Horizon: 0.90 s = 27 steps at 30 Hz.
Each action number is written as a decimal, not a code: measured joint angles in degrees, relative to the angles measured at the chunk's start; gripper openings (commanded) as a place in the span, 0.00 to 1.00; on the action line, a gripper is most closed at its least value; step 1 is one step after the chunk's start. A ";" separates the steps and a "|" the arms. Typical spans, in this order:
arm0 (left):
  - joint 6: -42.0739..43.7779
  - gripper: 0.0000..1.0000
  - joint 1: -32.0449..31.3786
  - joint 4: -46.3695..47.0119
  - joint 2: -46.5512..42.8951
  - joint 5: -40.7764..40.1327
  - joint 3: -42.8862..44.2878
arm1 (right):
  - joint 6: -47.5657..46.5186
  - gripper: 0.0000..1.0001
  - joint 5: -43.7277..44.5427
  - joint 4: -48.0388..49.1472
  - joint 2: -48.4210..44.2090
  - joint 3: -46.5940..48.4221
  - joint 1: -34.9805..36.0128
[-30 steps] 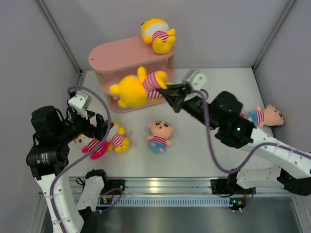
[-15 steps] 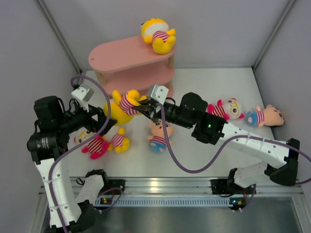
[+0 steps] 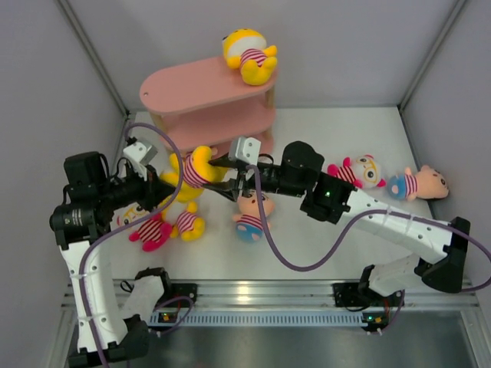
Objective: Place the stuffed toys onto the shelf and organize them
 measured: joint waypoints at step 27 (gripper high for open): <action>25.68 0.00 -0.50 -4.50 2.10 -9.97 -3.04 | 40.87 0.93 -31.01 -7.15 18.38 14.64 -16.00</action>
